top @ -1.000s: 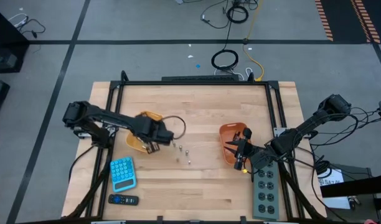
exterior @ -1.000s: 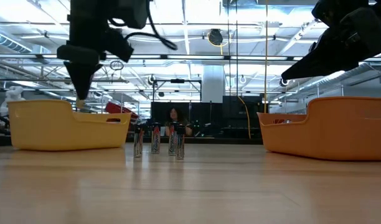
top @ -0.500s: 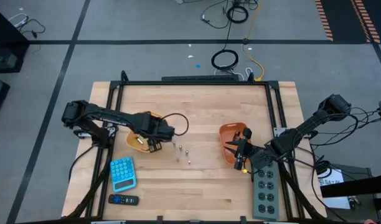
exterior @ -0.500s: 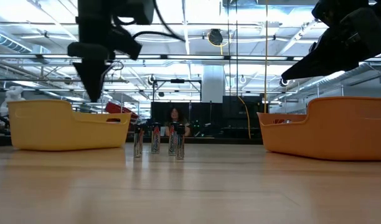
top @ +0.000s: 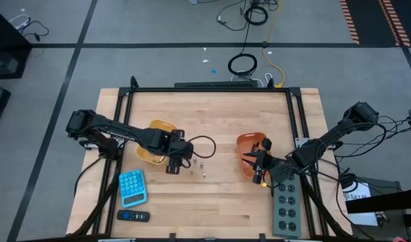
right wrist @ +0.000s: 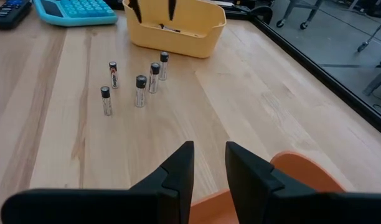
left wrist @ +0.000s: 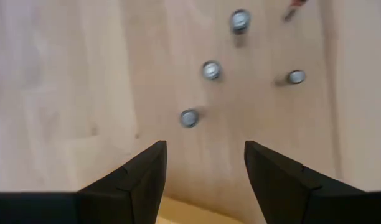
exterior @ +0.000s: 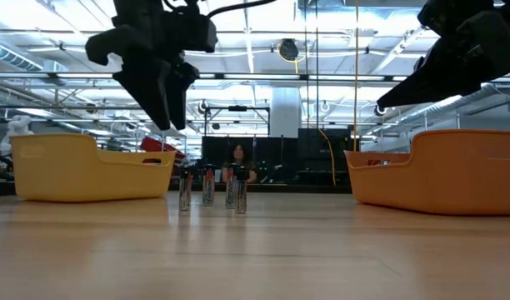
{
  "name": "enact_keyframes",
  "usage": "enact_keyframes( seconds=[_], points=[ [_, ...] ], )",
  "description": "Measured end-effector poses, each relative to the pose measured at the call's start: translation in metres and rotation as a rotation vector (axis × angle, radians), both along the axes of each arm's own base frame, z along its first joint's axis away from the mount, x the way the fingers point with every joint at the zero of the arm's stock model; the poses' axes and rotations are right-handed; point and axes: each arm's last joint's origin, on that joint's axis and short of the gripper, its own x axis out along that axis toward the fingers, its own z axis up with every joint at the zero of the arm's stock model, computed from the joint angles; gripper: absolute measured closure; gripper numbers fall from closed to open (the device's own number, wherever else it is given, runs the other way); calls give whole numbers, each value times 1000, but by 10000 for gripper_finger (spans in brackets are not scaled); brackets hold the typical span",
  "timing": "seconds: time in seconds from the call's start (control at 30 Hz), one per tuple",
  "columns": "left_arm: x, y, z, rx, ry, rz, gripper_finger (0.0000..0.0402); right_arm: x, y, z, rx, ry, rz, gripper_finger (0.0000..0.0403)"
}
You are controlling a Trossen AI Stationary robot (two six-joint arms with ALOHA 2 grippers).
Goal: Sort batteries
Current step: Put the silver battery into the yellow bin
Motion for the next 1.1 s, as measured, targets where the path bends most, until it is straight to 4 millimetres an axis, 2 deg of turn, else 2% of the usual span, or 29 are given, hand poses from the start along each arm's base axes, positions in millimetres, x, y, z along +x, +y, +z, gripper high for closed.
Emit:
enact_keyframes(
  seconds=[0.33, 0.47, 0.6, 0.73, 0.93, 1.1],
  points=[
    [8, 10, -5, -74, -43, 52, 178, 0, 0, 0, 0, 3, -1, 321],
    [14, 12, -19, -110, 6, 73, 170, 0, 0, 0, 1, 1, -1, 321],
    [18, 13, -34, -57, 60, 65, 149, 0, 0, 0, 1, 1, -1, 321],
    [22, 13, -44, -28, 86, 40, 144, 0, 0, 0, 1, 0, -1, 321],
    [23, 14, -46, 6, 86, 53, 144, 0, 0, 0, 1, 1, 0, 321],
    [25, 17, -47, -75, 78, 79, 144, 0, 0, 0, 1, 1, -1, 321]
  ],
)
